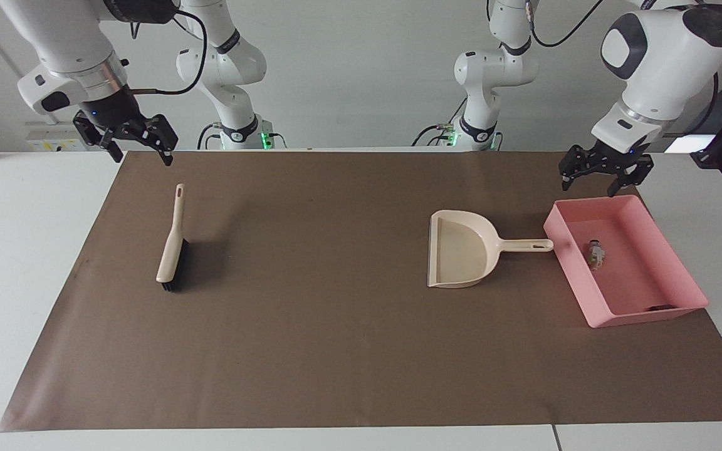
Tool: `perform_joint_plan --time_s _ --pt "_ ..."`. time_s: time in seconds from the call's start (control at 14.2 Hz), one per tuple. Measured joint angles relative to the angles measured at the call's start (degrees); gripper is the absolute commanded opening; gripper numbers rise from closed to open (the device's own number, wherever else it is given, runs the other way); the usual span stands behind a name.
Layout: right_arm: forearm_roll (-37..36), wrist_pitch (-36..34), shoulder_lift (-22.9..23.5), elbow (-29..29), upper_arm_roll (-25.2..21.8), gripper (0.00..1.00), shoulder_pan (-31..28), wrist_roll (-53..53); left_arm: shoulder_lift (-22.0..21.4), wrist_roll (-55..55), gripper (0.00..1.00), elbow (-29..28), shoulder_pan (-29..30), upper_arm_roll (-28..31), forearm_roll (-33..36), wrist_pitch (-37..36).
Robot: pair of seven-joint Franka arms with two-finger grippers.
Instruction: Clean e-waste and dump in bin
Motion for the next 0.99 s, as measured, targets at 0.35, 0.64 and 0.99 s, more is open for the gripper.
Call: perform_joint_plan --time_s 0.35,0.64,0.99 --pt "0.0 0.0 0.0 0.0 0.0 0.99 0.0 0.0 2.85 -1.97 0.98 8.14 -0.05 -0.11 0.0 -8.73" --pt "0.0 0.0 0.0 0.0 0.0 0.99 0.0 0.0 2.79 -6.95 0.98 7.62 -0.08 -0.23 0.0 -10.2" --pt "0.0 0.0 0.0 0.0 0.0 0.99 0.0 0.0 2.59 -7.25 0.98 6.79 -0.07 -0.22 0.0 -9.82"
